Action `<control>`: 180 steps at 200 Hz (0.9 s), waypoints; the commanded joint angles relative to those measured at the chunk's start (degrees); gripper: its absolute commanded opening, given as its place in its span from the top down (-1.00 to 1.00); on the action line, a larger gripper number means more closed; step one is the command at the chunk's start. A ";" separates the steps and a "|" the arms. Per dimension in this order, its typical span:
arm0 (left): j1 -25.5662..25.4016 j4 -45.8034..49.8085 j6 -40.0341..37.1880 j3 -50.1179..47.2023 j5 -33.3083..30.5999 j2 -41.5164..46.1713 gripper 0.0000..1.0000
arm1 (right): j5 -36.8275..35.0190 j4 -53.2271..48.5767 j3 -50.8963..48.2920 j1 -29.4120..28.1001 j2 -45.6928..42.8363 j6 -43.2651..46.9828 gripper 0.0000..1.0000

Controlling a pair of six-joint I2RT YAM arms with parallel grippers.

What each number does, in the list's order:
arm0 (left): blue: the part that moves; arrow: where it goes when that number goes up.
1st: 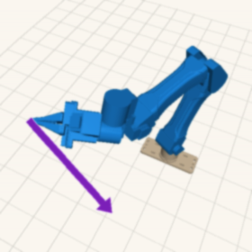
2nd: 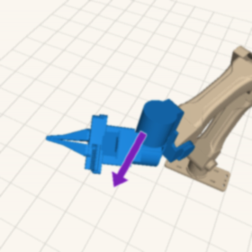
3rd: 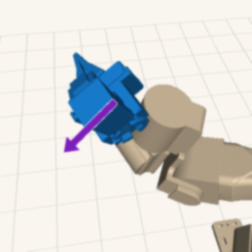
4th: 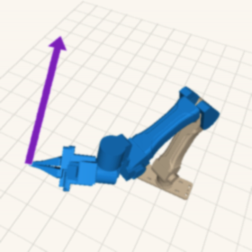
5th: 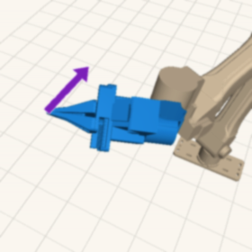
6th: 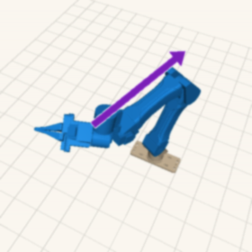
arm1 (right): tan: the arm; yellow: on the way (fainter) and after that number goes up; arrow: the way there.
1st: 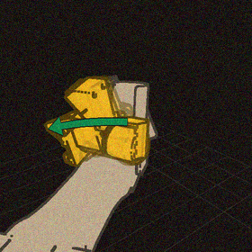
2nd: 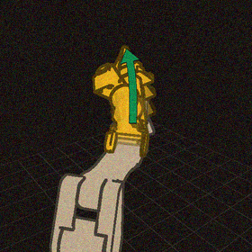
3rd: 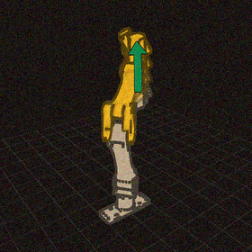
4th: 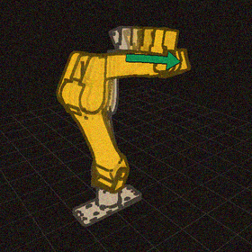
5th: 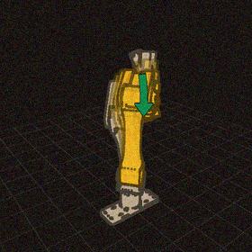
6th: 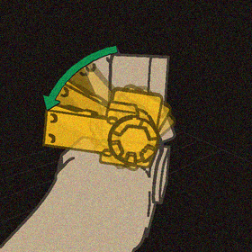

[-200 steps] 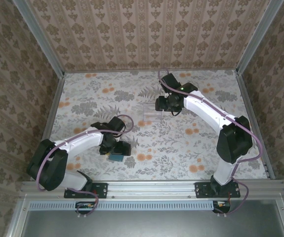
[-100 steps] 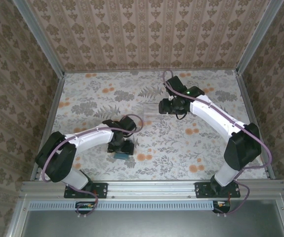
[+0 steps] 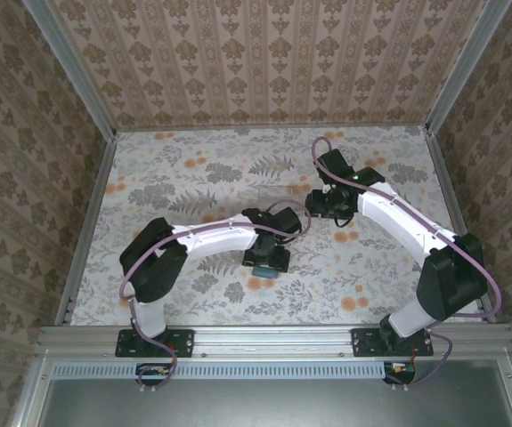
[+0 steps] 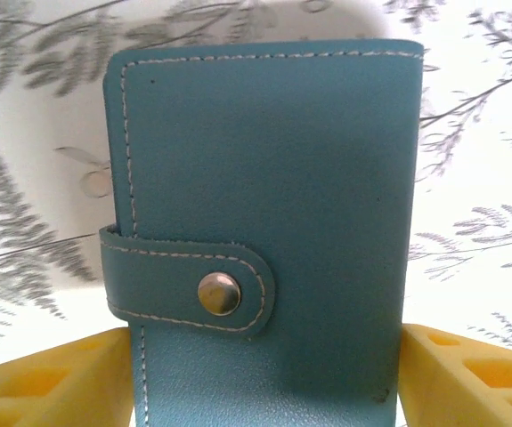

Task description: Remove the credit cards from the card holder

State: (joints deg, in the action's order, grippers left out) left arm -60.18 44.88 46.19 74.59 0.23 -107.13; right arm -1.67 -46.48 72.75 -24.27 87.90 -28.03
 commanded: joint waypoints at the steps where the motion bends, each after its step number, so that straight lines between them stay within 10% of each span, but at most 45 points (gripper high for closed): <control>1: -1.46 3.11 3.09 2.38 0.90 -1.22 -0.51 | 0.13 0.10 -0.85 0.48 -2.07 1.57 -0.14; 49: -1.39 5.57 3.26 3.40 -0.97 0.39 -0.79 | 0.96 -0.33 -0.99 0.67 -2.82 1.47 -0.14; 180: 2.96 5.53 -3.48 5.57 0.41 -0.33 -0.08 | -0.26 -0.90 -3.29 1.49 -5.20 1.31 -0.13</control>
State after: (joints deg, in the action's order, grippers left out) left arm -58.06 49.71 44.93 78.87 -0.40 -107.90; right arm -1.43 -46.48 70.15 -23.22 83.88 -27.16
